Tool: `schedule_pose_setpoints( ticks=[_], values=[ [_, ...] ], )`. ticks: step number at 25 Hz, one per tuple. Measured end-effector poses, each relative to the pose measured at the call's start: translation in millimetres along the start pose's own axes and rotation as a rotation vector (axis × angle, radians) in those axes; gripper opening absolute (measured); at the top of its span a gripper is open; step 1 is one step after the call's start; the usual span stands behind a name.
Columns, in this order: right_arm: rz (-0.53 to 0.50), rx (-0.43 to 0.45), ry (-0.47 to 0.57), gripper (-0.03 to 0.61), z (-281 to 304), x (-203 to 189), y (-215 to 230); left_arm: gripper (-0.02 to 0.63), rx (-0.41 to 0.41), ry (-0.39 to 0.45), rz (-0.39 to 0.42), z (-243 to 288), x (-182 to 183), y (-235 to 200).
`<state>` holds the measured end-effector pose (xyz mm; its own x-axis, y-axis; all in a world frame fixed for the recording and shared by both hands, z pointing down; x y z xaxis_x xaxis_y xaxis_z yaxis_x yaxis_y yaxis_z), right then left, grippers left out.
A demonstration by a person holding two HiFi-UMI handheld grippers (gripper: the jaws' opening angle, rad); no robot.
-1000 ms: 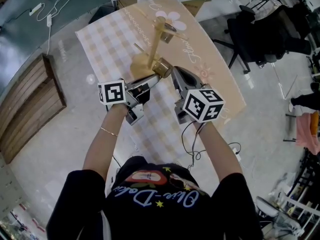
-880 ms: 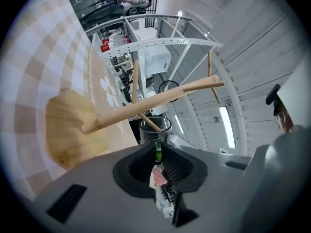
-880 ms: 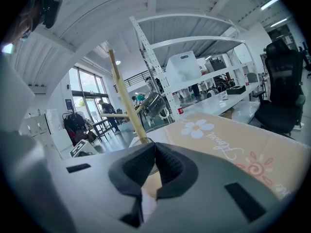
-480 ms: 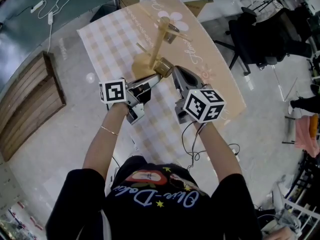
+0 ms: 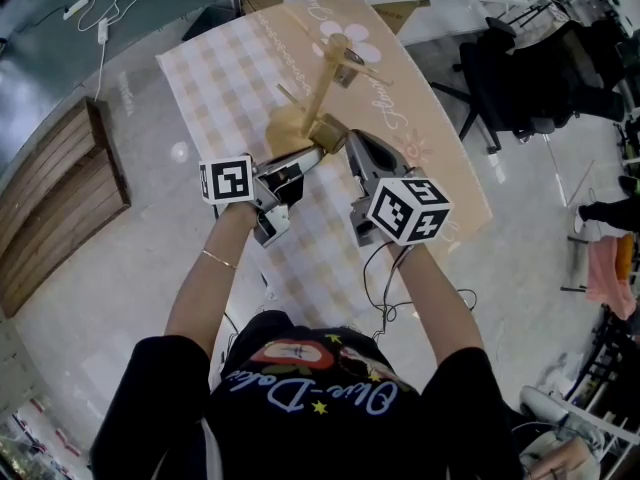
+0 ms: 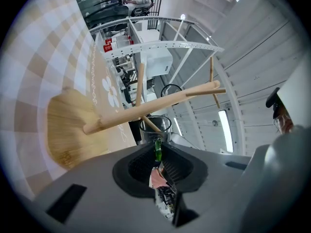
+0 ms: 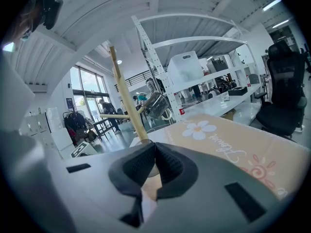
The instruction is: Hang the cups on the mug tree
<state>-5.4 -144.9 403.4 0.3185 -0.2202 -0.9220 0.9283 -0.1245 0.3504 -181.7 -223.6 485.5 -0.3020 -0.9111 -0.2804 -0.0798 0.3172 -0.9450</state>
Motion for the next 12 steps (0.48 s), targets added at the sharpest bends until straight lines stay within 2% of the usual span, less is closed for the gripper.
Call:
schedule_pose_setpoints(
  ticks=[12],
  values=[
    [-0.002,-0.002,0.001,0.009,0.1,0.0,-0.4,0.049,-0.039,0.017,-0.022,0.0,-2.6,-5.8]
  ],
)
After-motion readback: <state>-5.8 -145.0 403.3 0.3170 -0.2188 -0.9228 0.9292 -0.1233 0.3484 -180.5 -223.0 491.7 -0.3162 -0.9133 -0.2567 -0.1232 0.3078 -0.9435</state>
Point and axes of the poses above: the fingertips, and each gripper's own axes: z forward along the fingers, y to its right, x out of its top, the point moved 10 cm from there along -z, backward along the fingers, and after that the axes turned 11 degrees about y, right-handed, at the moved point
